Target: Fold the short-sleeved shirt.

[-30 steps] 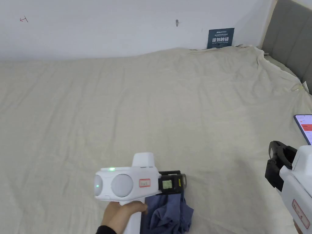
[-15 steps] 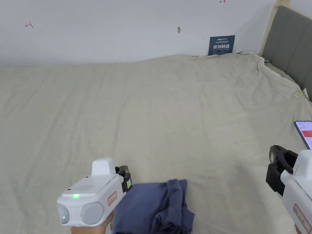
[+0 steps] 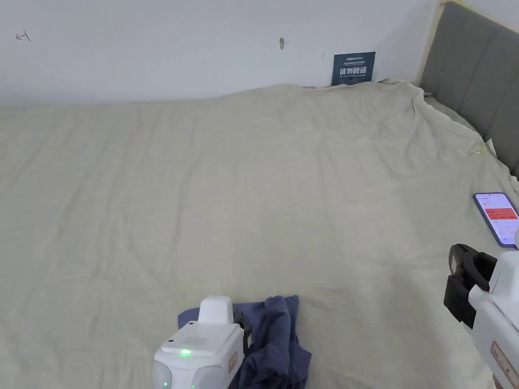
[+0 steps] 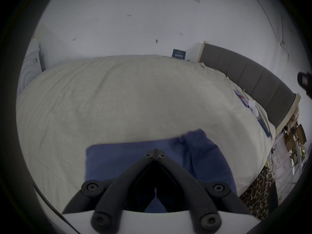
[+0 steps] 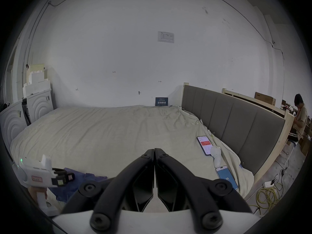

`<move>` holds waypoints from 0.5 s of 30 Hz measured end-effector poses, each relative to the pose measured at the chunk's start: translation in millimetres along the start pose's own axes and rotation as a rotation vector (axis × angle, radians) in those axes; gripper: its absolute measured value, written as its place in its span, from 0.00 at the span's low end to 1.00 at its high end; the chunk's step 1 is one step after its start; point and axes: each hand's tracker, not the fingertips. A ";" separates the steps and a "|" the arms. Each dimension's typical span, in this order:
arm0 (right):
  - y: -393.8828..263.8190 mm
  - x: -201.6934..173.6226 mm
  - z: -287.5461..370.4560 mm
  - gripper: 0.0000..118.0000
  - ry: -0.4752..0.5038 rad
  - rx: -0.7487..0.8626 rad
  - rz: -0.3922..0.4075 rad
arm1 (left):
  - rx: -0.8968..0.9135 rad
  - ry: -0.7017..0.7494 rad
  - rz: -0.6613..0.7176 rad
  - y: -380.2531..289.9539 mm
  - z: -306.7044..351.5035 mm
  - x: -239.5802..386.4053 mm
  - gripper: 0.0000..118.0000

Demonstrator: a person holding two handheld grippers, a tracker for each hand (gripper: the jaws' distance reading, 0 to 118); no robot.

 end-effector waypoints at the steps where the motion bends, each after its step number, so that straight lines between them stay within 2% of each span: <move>1: 0.1 0.7 0.1 0.00 -0.002 -0.002 0.004 | -0.006 -0.004 -0.017 -3.4 -4.6 6.6 0.00; 4: 0.0 3.4 -0.3 0.00 -0.010 -0.005 0.010 | -0.021 -0.004 -0.095 -10.7 -15.6 25.7 0.00; 10: -1.5 8.0 -0.8 0.00 -0.025 -0.011 0.000 | -0.021 -0.072 -0.135 -15.6 -22.9 61.3 0.00; 15: -4.0 11.4 -1.5 0.00 -0.032 -0.021 -0.002 | -0.025 -0.074 -0.175 -26.2 -24.0 82.0 0.00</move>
